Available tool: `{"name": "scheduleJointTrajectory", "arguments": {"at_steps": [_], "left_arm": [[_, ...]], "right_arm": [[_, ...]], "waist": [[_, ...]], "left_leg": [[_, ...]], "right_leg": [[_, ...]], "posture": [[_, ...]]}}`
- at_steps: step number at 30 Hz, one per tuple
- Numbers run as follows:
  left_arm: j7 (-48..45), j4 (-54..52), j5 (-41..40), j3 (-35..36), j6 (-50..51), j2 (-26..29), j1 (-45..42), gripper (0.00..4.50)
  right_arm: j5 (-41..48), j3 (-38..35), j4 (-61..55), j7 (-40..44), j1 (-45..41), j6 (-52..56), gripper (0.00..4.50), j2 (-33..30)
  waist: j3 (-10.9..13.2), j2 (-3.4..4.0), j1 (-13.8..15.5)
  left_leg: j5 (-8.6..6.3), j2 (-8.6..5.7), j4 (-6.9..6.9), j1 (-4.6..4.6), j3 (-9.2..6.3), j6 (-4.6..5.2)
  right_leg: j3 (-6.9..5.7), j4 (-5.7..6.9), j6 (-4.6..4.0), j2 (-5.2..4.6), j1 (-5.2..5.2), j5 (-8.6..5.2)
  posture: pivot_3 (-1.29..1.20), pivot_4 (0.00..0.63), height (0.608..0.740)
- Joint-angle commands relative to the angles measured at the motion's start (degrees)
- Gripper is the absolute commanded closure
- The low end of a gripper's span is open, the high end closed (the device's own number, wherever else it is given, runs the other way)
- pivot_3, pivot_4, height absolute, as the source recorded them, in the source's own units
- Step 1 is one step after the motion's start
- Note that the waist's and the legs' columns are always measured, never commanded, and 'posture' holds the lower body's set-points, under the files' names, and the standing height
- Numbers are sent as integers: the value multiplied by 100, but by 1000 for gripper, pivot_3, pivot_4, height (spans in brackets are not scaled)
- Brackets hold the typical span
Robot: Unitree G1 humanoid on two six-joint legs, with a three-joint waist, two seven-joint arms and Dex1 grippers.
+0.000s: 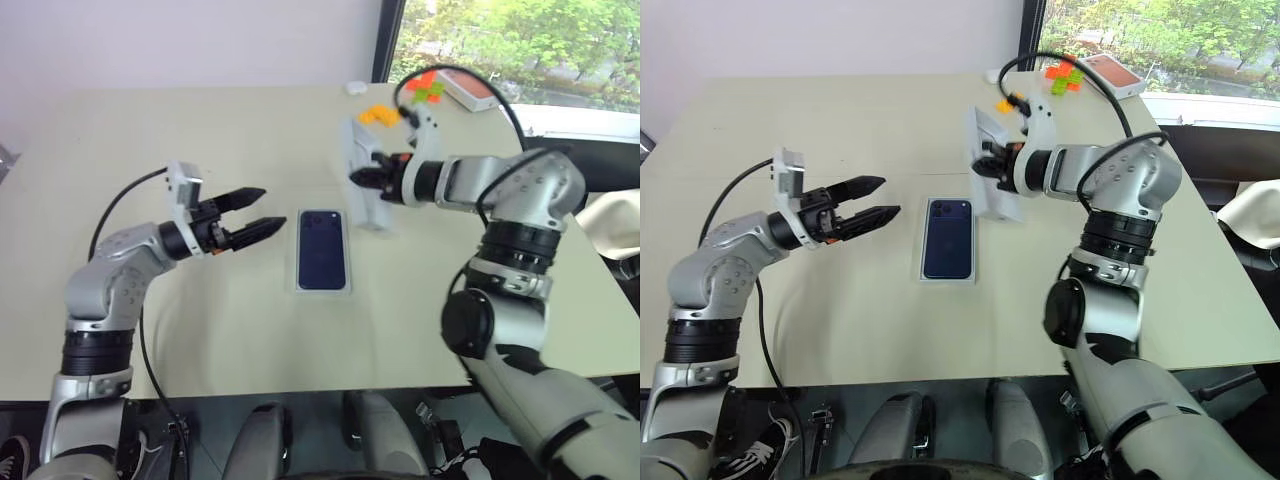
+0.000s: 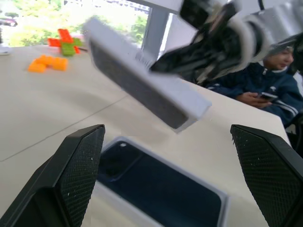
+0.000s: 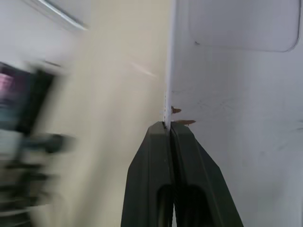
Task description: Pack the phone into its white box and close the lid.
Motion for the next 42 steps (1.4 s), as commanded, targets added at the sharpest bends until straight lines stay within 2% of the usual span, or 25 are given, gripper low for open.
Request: {"name": "scheduleJointTrajectory", "arguments": {"at_steps": [1, 3, 7, 11, 16, 21, 31, 42], "left_arm": [[-61, 31, -199, 284, 61, 183, -240, 0], [-91, 110, -171, 345, -12, 271, -309, 0], [-74, 290, -249, 436, 95, 356, -430, 0], [-84, 191, -237, 465, 143, 417, -311, 0], [-99, 180, -415, 605, 417, 533, -228, 0], [-110, 148, -507, 650, 571, 682, -96, 0], [26, -13, -544, 591, 581, 555, 5, 0], [22, -111, -627, 578, 626, 524, 85, 0]], "right_arm": [[503, -397, -552, -112, -78, 42, 4470, 436], [509, -162, -977, -122, 123, -18, 4470, 707], [905, -908, -971, -265, 145, -19, 4470, 1610], [1274, -1380, -802, -528, 186, 35, 4470, 2039], [1422, -1284, -616, -729, 522, 26, 4470, 2349], [1648, -1186, -530, -872, 714, 42, 4470, 2410], [2071, -1037, -308, -1151, 1006, 42, 4470, 2320], [3057, -1155, 218, -1764, 1243, -82, 4470, 2620]], "waist": [[1, 2, -3], [1, 2, -36], [-1, 2, -61], [0, 3, -53], [0, 4, -79], [0, 5, -77], [0, 4, -75], [0, 4, -83]], "left_leg": [[0, -3, 0, -2, 0, 0], [0, -6, -1, -9, 1, 0], [0, -8, 0, -48, 3, 0], [4, -9, 3, -82, -2, -7], [3, -13, 0, -86, 3, -6], [3, -9, -1, -85, 2, -6], [3, -9, -1, -84, 3, -6], [3, -9, 0, -84, 4, -6]], "right_leg": [[0, 0, 0, -4, -1, 0], [0, 1, 1, -10, -9, 0], [2, 13, 0, -10, -57, 2], [-1, 22, -2, -15, -90, 4], [2, 15, -3, -21, -93, 5], [2, 17, -3, -15, -96, 4], [2, 17, -3, -16, -94, 4], [4, 18, -3, -15, -94, 5]], "posture": [[0, 150, 740], [0, 150, 740], [0, 150, 740], [0, 150, 740], [0, 150, 740], [0, 150, 740], [0, 150, 740], [0, 150, 740]]}}
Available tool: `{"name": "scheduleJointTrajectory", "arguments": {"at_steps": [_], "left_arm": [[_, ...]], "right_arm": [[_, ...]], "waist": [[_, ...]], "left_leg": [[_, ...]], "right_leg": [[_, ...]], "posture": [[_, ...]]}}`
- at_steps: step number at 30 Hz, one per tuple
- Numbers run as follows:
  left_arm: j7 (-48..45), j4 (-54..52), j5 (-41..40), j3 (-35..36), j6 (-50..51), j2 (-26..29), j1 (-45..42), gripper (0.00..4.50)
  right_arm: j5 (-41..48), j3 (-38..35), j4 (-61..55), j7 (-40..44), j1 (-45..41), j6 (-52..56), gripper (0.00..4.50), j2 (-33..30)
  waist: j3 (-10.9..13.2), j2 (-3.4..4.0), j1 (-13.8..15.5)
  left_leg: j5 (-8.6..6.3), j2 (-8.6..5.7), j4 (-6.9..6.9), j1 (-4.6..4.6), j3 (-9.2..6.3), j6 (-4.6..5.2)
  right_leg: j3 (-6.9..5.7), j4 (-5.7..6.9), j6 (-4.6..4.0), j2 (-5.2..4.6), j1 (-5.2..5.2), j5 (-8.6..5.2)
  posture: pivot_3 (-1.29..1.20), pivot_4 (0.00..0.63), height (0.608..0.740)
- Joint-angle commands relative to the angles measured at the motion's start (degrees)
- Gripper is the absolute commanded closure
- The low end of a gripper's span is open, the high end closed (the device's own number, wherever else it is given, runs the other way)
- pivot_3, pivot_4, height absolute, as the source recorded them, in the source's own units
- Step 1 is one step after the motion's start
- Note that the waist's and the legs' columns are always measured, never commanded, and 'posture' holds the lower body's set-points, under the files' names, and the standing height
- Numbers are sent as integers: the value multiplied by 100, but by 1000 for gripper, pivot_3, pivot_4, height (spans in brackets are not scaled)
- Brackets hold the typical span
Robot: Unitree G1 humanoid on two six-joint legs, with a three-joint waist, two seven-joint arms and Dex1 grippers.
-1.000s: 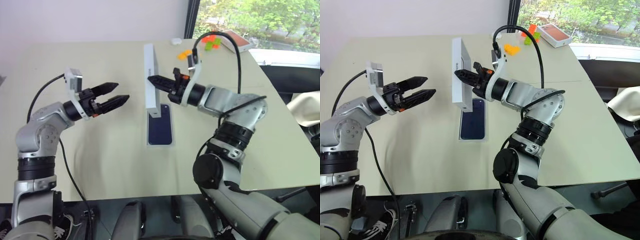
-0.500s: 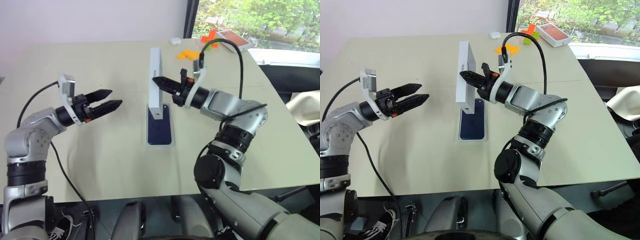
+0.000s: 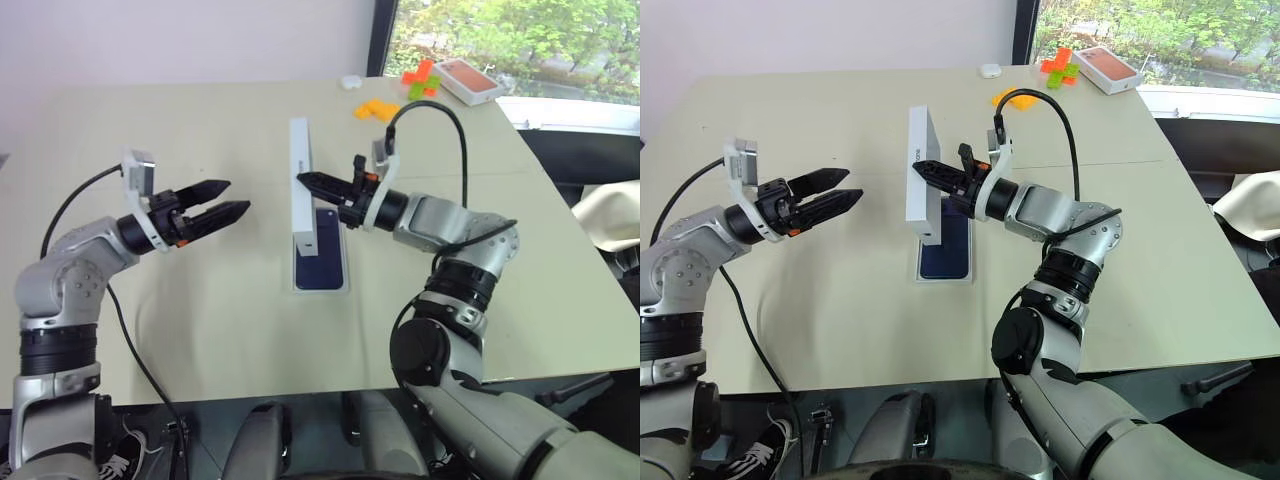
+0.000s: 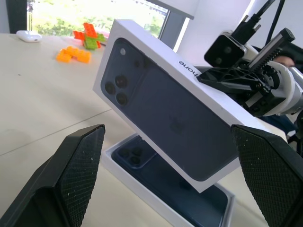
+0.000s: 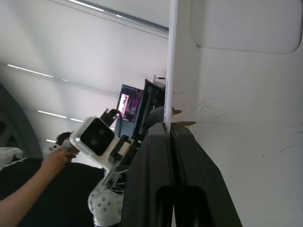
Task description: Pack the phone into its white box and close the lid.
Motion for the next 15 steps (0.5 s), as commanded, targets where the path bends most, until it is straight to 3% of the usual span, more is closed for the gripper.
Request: {"name": "scheduleJointTrajectory", "arguments": {"at_steps": [1, 10, 15], "left_arm": [[-14, -193, -91, 158, -10, 87, 26, 0], [42, -218, -48, 169, -84, 125, 110, 0], [88, -240, -73, 133, -36, 103, 129, 0]], "right_arm": [[527, 18, 46, -210, 541, -99, 4470, 1135], [1527, 508, 399, -798, 854, -528, 4470, 1156], [1974, 1148, 332, -810, 1123, -842, 4470, 1026]], "waist": [[0, 0, 4], [0, 0, -3], [0, 0, -1]], "left_leg": [[0, 0, 0, 0, 0, 0], [0, 1, 1, 1, 1, 0], [0, 1, 1, 1, 1, 0]], "right_leg": [[0, 0, 0, 0, 0, 0], [0, 0, 0, 2, 0, 0], [0, 0, 0, 2, 1, 0]], "posture": [[0, 150, 740], [0, 150, 740], [0, 150, 740]]}}
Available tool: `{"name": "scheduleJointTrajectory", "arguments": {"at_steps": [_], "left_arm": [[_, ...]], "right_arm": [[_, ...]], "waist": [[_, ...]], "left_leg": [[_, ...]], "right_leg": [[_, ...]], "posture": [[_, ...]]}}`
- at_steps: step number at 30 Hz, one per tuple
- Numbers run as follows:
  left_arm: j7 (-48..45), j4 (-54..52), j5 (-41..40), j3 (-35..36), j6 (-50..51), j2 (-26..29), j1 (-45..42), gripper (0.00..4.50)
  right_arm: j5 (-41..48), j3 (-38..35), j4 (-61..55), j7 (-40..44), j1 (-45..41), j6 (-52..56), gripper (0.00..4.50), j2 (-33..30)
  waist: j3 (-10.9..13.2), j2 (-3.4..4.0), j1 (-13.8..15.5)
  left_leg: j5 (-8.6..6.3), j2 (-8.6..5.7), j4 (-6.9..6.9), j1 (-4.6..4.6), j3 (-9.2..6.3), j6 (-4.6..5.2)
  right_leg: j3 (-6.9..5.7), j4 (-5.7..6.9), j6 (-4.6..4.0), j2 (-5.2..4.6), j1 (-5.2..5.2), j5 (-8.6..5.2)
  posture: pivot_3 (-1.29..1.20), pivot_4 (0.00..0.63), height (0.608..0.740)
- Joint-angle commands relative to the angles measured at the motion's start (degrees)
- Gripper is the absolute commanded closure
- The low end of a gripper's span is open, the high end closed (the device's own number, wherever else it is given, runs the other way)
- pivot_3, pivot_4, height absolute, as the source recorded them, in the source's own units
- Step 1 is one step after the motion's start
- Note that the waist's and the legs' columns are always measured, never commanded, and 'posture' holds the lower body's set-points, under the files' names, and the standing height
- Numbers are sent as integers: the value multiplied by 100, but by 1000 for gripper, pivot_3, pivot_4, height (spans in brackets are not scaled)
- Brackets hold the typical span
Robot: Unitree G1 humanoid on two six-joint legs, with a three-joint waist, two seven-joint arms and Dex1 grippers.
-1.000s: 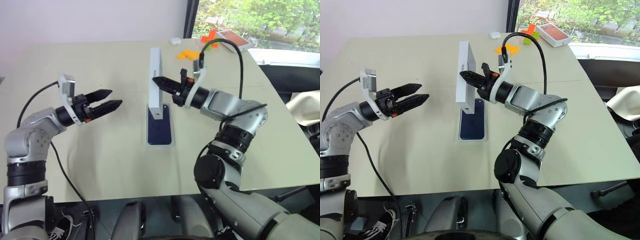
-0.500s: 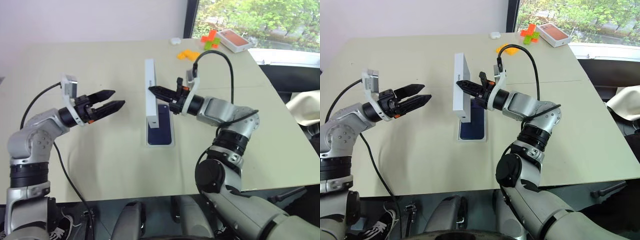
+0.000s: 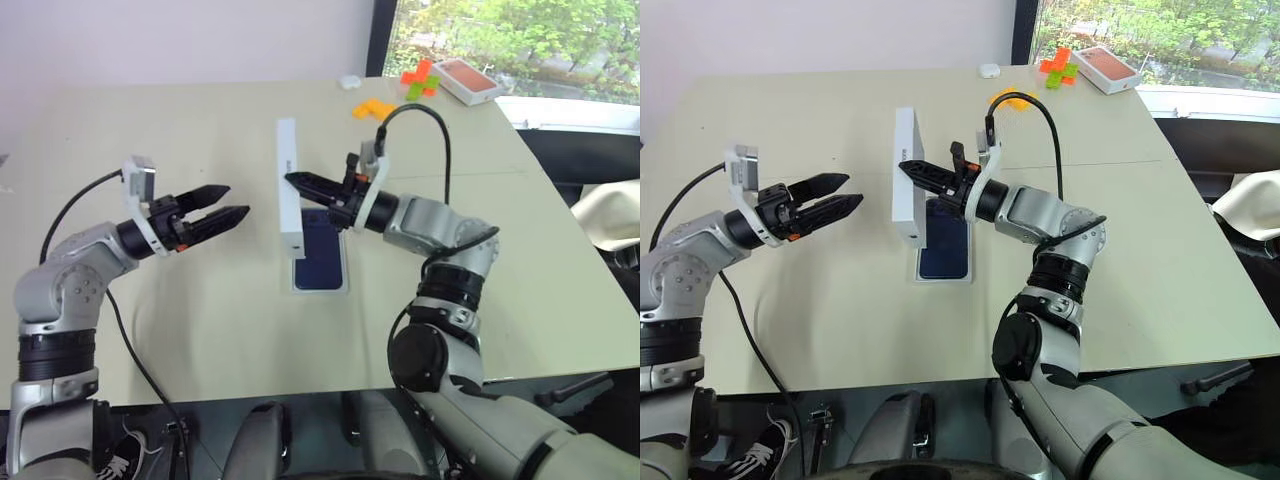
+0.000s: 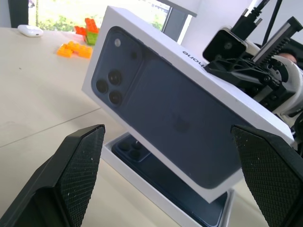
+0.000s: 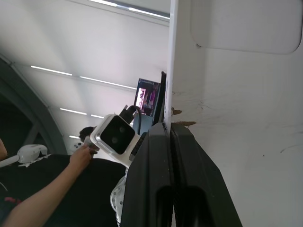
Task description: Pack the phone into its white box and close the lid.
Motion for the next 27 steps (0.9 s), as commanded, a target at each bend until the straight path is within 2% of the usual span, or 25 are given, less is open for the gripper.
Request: {"name": "scheduleJointTrajectory", "arguments": {"at_steps": [1, 6, 14, 18, 27], "left_arm": [[27, -232, -57, 116, -13, 55, 11, 0], [-4, -209, -19, 61, -57, 42, -17, 0], [-22, -192, 8, 0, -71, 13, -8, 0], [-21, -195, 34, -5, -81, 22, 31, 0], [-39, -210, 141, -44, -170, 3, 209, 0]], "right_arm": [[498, 479, -195, 122, 891, -206, 4470, 933], [675, 1092, -183, 319, 1110, -228, 4470, 411], [707, 1784, -177, 393, 1393, -678, 4470, 217], [437, 2005, -157, 362, 1461, -1148, 4470, 59], [644, 2048, -80, 486, 1299, -1685, 4470, -165]], "waist": [[0, 0, 1], [-1, -1, 3], [-5, -4, 18], [-5, -5, -4], [-5, -4, 10]], "left_leg": [[0, 0, 0, 0, 0, 0], [0, 0, 0, 0, 0, 0], [0, 1, 1, 3, -3, 0], [0, -2, 9, 5, 7, 0], [0, 9, 9, 13, 3, 0]], "right_leg": [[0, 0, 0, 0, 0, 0], [-1, 0, 0, 0, 2, 0], [-3, -1, 1, 1, 7, 0], [6, -1, 2, -2, 5, 1], [5, 1, 1, 11, 6, 1]], "posture": [[0, 150, 740], [0, 150, 740], [0, 150, 740], [0, 150, 740], [0, 150, 740]]}}
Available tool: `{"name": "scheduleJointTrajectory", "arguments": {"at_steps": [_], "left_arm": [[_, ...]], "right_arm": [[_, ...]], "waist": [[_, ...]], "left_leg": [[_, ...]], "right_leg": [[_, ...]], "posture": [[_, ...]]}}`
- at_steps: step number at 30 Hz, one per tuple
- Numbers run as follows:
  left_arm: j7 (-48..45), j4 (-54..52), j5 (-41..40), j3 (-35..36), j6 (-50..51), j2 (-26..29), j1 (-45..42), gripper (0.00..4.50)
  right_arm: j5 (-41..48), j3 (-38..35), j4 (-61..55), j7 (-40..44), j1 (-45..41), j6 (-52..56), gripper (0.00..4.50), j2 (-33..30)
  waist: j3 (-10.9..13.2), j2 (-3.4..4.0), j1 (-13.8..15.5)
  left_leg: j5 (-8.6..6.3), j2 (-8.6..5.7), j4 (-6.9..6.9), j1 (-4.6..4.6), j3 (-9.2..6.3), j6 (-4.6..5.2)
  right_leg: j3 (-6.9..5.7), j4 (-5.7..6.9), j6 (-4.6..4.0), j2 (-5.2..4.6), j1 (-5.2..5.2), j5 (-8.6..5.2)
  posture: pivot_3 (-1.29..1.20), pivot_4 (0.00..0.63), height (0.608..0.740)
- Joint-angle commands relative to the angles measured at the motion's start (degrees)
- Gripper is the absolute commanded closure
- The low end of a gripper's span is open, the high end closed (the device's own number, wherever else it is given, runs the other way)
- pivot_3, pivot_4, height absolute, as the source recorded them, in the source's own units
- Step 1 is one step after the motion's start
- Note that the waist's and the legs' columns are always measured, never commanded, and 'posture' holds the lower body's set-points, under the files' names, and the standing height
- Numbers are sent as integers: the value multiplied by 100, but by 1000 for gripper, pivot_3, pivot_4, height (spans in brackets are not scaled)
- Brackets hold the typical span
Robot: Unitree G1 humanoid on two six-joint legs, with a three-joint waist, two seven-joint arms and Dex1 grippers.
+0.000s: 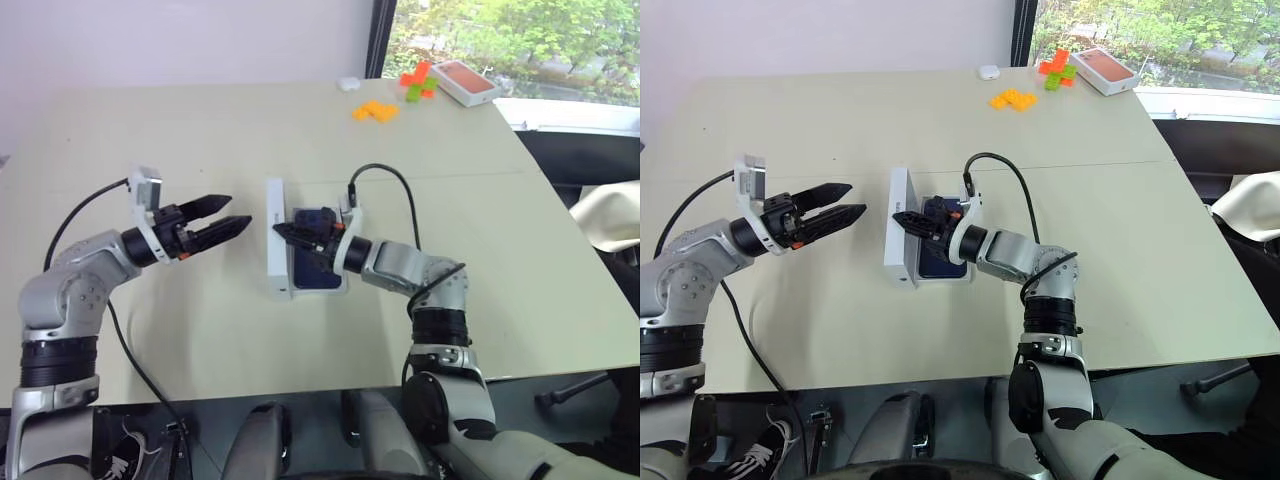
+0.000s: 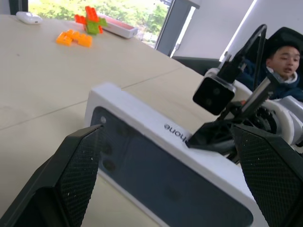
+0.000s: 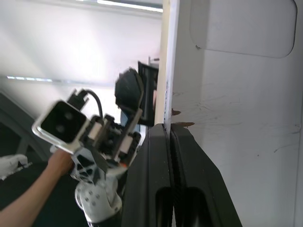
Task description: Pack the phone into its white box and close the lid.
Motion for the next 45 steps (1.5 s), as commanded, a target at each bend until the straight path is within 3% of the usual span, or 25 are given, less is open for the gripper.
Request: {"name": "scheduleJointTrajectory", "arguments": {"at_steps": [1, 3, 6, 13, 14, 19, 22, 27, 34, 39, 45], "left_arm": [[-33, -133, 61, 17, -138, 11, 28, 0], [-53, -119, 100, -19, -155, 0, 69, 0], [-42, -40, 75, -48, -58, -77, 118, 841], [175, 487, 412, -193, -410, -518, 83, 4273], [185, 482, 471, -261, -467, -598, 98, 4457], [218, 513, 703, -485, -640, -871, 83, 4457], [229, 493, 792, -574, -727, -1015, 114, 4500], [282, 498, 851, -629, -794, -1180, 82, 4500], [248, 419, 802, -643, -740, -1243, 91, 4500], [294, 331, 803, -763, -711, -1423, 132, 4500], [491, 138, 766, -929, -643, -1770, 2, 4500]], "right_arm": [[179, 62, -99, 146, -121, -106, 4470, 131], [184, 100, -132, 139, -68, -112, 4470, 119], [240, 148, -187, 107, -3, -66, 4500, 105], [170, 217, -212, 205, -8, -97, 4500, 1], [165, 228, -221, 211, 5, -95, 4500, 4], [115, 270, -250, 238, 60, -118, 4500, -3], [66, 304, -295, 263, 71, -136, 3623, -42], [-28, 342, -410, 296, 39, -179, 1155, -177], [-459, 550, -1055, 890, -117, -60, 1155, -1220], [-829, 691, -1185, 2235, -335, 258, 1155, -2768], [-1419, 1025, -1318, 3214, -171, 191, 1155, -3610]], "waist": [[0, 0, 1], [0, 0, 1], [0, 0, 1], [0, 0, 7], [0, 0, 8], [-1, -1, 9], [-1, 0, 8], [-2, -1, 10], [-3, -2, 20], [-3, -2, 47], [-4, -4, 33]], "left_leg": [[0, -1, 0, 0, 1, 0], [0, -2, 0, -1, 2, 0], [0, -2, 0, -2, 2, 0], [0, -3, 1, 0, 1, 0], [0, -2, 1, -1, 1, 0], [0, -3, 1, -3, 2, 0], [0, -3, 0, -4, 2, 0], [0, -3, 3, -2, 1, 0], [0, -6, 3, -2, 2, 0], [0, -13, 6, -3, 3, 1], [-1, -7, 6, 1, 4, 3]], "right_leg": [[0, 0, 0, -1, 0, 0], [1, -1, 0, -3, 0, 0], [1, -1, 0, -4, 0, 0], [1, 1, 0, -4, 0, 0], [0, 0, -1, -5, 0, 0], [1, 0, -1, -6, 0, 1], [1, 0, -1, -7, 0, 1], [1, 1, -2, -7, 0, 1], [1, 1, -2, -9, 1, 1], [0, -4, -1, -14, 6, 1], [1, -7, -1, -6, 11, 1]], "posture": [[0, 150, 740], [0, 150, 740], [0, 150, 740], [0, 150, 740], [0, 150, 740], [0, 150, 740], [0, 150, 740], [0, 150, 740], [0, 150, 740], [0, 150, 740], [0, 150, 740]]}}
